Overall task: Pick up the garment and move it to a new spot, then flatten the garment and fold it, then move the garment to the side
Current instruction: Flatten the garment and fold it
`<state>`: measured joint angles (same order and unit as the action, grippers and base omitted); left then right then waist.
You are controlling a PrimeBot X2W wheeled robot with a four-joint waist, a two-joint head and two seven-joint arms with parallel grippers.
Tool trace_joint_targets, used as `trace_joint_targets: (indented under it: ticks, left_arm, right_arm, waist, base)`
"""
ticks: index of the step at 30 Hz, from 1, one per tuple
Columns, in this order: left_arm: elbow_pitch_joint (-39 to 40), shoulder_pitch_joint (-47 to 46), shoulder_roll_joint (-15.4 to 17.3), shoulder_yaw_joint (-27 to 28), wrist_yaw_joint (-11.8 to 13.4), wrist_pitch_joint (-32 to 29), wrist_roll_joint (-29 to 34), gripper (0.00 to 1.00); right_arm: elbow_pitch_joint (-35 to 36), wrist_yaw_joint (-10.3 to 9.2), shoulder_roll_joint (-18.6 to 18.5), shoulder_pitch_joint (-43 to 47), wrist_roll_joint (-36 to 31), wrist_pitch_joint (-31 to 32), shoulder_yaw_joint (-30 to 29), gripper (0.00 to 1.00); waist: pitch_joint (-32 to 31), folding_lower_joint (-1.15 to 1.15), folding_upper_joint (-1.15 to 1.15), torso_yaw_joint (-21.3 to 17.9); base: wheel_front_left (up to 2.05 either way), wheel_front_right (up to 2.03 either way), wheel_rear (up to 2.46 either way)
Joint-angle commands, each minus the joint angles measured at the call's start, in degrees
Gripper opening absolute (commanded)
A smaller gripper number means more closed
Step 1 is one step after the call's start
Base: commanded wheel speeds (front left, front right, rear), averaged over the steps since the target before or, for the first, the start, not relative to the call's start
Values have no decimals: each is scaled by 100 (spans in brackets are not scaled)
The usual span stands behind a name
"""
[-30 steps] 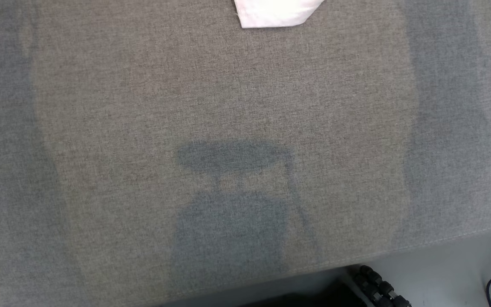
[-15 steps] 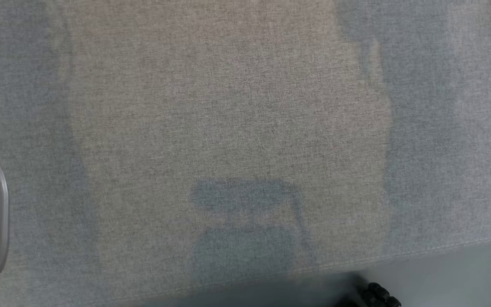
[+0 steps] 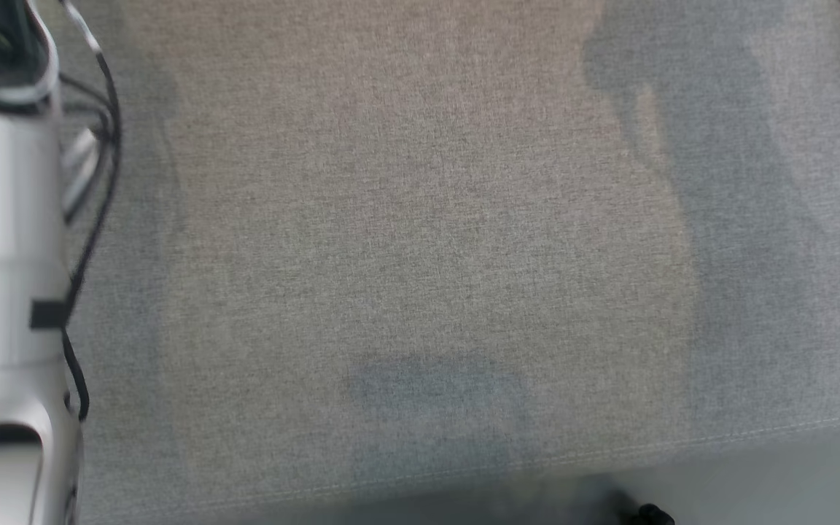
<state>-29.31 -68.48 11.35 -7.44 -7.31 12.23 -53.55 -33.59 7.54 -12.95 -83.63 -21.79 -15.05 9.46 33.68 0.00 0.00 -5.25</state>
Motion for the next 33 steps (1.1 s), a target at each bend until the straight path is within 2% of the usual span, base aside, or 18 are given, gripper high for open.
trace_joint_targets:
  ticks: [1, 6, 11, 16, 24, 33]
  left_arm:
    - [86, 296, 64, -159, -25, -54, -51, 0]
    - [167, 1134, 184, -473, -21, -173, -238, 0]
    - [190, 1833, 267, -706, -17, -342, -238, 0]
    - [187, 2627, 164, -690, 176, -364, -436, 0]
    - [445, 4109, -113, -475, 567, -38, -720, 0]
    - [764, 5333, -197, -323, 835, 67, -904, 0]
  right_arm:
    - [17, -11, -161, 273, 248, 4, 131, 0]
    - [315, -11, -609, 1097, 1143, 279, 563, 0]
    - [833, -11, -1010, 2060, 1911, 611, 663, 0]
    - [1400, -11, -1255, 3238, 2431, 934, 628, 0]
    - [1973, -11, -1384, 4902, 2772, 1099, 515, 0]
    - [2111, -11, -1305, 5938, 2716, 1246, 613, 0]
  waist:
    - [-225, 0, 0, 66]
    - [-605, 0, 0, 120]
    - [-1033, 0, 0, 195]
    - [-1553, 0, 0, 229]
    - [-2197, 0, 0, 295]
    - [-2607, 0, 0, 383]
  base:
    - [0, 0, 0]
    - [0, 0, 0]
    - [0, 0, 0]
    - [0, 0, 0]
    - [0, 0, 0]
    - [0, 0, 0]
